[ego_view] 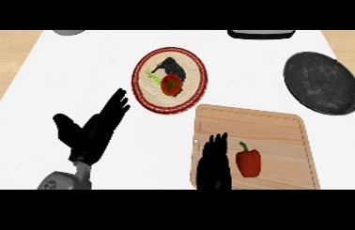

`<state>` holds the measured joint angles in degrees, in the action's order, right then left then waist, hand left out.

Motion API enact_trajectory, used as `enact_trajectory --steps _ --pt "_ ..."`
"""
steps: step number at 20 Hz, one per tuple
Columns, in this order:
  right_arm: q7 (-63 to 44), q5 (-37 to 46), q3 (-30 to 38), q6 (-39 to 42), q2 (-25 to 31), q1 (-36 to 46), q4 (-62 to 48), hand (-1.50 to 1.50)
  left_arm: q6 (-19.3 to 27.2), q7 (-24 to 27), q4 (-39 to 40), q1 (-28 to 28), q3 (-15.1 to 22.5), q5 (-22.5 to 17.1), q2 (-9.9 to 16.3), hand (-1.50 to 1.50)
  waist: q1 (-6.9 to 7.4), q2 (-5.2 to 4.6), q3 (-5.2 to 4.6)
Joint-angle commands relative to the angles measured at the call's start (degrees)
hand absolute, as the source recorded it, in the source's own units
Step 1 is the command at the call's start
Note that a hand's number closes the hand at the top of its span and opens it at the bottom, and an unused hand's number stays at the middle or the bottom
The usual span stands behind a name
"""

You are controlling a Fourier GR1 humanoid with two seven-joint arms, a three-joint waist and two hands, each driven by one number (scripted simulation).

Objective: Pick the bell pepper from the cutting board and place it in the pan

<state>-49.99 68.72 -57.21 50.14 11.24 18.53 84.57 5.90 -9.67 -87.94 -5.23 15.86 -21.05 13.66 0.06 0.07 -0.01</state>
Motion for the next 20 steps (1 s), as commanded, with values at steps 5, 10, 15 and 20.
enact_trajectory --steps 5,10,15,20 --pt "2.9 5.6 3.3 0.8 4.4 -1.9 2.4 -1.5 -2.2 0.1 0.5 -0.1 -3.2 1.8 -1.0 0.0 -0.03 -0.05 0.0" --pt "7.3 8.2 5.2 -2.2 4.8 -0.6 -2.1 -1.5 -3.9 -1.6 -2.4 2.5 -2.7 2.8 -1.5 0.0 0.22 -0.04 0.02" --pt "9.8 11.7 5.0 -7.7 7.2 -2.9 -3.9 1.5 -3.9 -2.3 -1.7 1.7 -3.9 3.7 -3.4 0.0 0.1 -0.05 0.02" --pt "18.3 13.4 2.3 -10.3 7.4 4.9 -8.1 1.5 -4.8 -5.1 0.0 -3.5 -7.2 2.3 -2.1 0.0 0.35 -0.19 0.02"
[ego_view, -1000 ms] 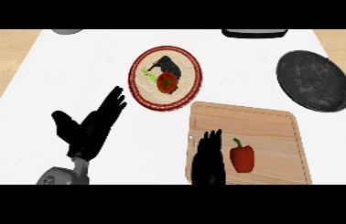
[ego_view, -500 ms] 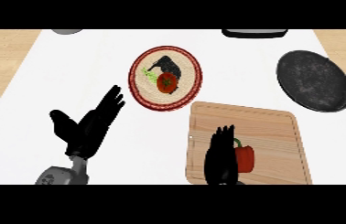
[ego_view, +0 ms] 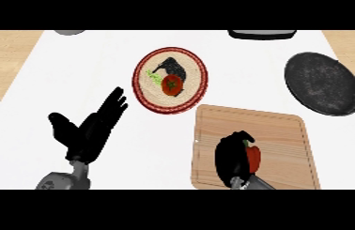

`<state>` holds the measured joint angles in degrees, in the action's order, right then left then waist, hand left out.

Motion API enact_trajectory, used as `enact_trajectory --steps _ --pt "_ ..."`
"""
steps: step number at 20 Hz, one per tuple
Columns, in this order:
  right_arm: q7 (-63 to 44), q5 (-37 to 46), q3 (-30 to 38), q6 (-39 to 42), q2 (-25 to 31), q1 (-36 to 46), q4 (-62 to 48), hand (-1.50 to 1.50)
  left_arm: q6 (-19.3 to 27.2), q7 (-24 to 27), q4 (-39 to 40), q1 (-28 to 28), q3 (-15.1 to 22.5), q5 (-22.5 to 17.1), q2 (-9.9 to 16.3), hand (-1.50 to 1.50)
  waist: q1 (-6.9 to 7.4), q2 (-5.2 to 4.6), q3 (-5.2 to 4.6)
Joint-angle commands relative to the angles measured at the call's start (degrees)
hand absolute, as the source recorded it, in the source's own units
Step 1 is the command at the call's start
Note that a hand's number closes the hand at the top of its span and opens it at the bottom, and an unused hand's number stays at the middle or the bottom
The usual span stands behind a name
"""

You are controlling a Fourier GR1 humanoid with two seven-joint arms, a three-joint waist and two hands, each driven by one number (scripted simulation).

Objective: Pick the bell pepper from the cutting board and place it in the pan

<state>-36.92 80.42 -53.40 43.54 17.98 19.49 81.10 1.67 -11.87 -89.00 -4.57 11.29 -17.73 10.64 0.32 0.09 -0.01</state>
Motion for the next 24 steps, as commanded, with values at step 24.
enact_trajectory --steps 24 --pt "1.9 -12.8 33.1 -49.3 -5.7 -14.1 23.9 1.5 -0.4 -1.0 -1.2 1.3 -1.7 0.9 -0.9 0.0 -1.32 0.16 0.08"
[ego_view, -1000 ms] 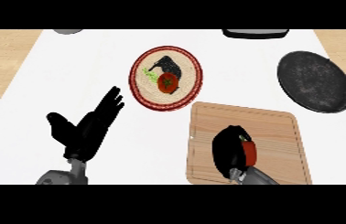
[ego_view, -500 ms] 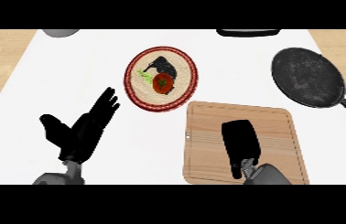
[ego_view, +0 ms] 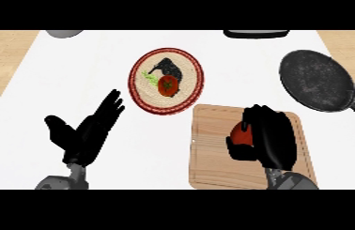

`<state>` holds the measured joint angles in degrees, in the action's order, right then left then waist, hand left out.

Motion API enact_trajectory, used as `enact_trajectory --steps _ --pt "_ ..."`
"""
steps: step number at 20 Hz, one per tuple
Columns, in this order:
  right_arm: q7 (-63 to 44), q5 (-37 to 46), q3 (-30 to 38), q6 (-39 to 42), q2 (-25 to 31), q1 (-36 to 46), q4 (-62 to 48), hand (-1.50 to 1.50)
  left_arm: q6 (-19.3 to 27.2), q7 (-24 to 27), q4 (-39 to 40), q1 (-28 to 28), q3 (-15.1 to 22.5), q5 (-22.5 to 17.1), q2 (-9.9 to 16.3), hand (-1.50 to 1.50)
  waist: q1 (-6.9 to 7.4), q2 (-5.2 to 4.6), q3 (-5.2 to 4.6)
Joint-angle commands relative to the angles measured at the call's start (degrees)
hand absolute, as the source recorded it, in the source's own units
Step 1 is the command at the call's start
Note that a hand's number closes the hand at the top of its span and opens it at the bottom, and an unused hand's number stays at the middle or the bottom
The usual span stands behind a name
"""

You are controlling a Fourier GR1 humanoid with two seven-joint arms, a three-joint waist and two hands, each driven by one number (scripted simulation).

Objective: Pick the bell pepper from the cutting board and place it in the pan

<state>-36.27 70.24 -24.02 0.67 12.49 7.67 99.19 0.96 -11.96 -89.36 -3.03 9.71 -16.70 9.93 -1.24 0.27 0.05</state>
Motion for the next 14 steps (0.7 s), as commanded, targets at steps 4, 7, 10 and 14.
enact_trajectory --steps 4,7,10,14 --pt "2.9 -9.7 8.3 -11.4 -3.9 -2.1 9.1 1.5 1.6 -1.1 -1.7 -0.3 1.8 1.3 -2.1 0.0 0.7 -0.14 0.05" --pt "10.1 -20.5 16.1 -12.3 0.7 -5.2 10.3 1.5 -0.8 2.6 1.2 1.3 0.5 1.4 -0.9 0.0 0.77 -0.3 0.01" --pt "11.0 -24.0 19.3 -13.7 -2.1 -1.3 5.0 1.5 -1.6 -0.7 0.6 -2.2 -1.1 -0.2 -0.6 0.0 1.23 -0.33 -0.01" --pt "19.5 -26.0 25.7 -16.3 1.2 2.8 -9.0 1.5 -1.4 1.7 -0.1 0.8 0.3 2.1 -2.2 0.0 1.52 -0.33 -0.03"
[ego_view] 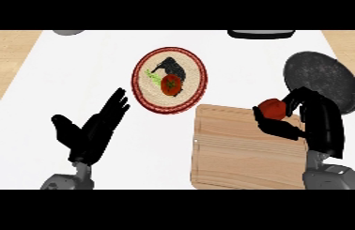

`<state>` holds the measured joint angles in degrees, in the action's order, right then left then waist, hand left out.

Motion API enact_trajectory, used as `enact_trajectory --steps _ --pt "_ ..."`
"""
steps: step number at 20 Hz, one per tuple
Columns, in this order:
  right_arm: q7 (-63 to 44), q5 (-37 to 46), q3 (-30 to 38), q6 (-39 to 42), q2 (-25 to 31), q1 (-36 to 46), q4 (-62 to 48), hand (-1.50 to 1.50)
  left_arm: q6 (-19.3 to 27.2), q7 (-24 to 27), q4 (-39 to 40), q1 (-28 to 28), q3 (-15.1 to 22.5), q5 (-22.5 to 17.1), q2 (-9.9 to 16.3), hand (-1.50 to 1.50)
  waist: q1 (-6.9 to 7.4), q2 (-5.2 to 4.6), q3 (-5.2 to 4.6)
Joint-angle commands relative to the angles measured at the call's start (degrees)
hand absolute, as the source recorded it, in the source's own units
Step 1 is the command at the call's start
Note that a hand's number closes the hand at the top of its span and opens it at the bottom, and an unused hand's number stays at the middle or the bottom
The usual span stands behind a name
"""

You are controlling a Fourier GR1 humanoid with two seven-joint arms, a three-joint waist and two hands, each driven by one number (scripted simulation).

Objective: Pick the bell pepper from the cutting board and place it in the pan

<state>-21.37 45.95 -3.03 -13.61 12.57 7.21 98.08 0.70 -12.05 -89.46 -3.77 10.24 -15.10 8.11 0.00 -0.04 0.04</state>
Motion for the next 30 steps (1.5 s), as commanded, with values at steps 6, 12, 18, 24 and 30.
enact_trajectory --steps 6,12,18,24,30 --pt "14.3 0.5 10.3 -8.2 6.7 11.7 -27.3 1.5 0.1 -1.1 4.2 -4.5 -1.2 0.7 -1.9 0.0 0.44 -0.25 0.0" --pt "23.9 -1.4 18.5 -21.8 8.3 19.5 -47.2 1.5 -2.7 -1.3 1.6 -2.6 -2.4 -0.7 0.2 0.0 1.28 -0.44 0.05" --pt "37.3 -10.1 27.5 -26.1 14.3 26.7 -63.1 1.5 -3.2 0.9 3.5 -2.6 -1.7 0.5 -0.5 0.0 2.09 -1.02 0.21" --pt "43.4 -11.4 31.4 -28.4 18.3 32.0 -74.8 1.5 -2.0 -2.7 -0.6 -3.4 -0.8 0.3 -1.4 0.0 3.8 -1.57 0.36" --pt "37.8 -7.3 29.6 -24.4 23.0 31.0 -85.4 -1.5 -3.1 -1.6 0.2 -4.0 -0.8 0.4 -1.3 0.0 4.79 -2.19 0.29"
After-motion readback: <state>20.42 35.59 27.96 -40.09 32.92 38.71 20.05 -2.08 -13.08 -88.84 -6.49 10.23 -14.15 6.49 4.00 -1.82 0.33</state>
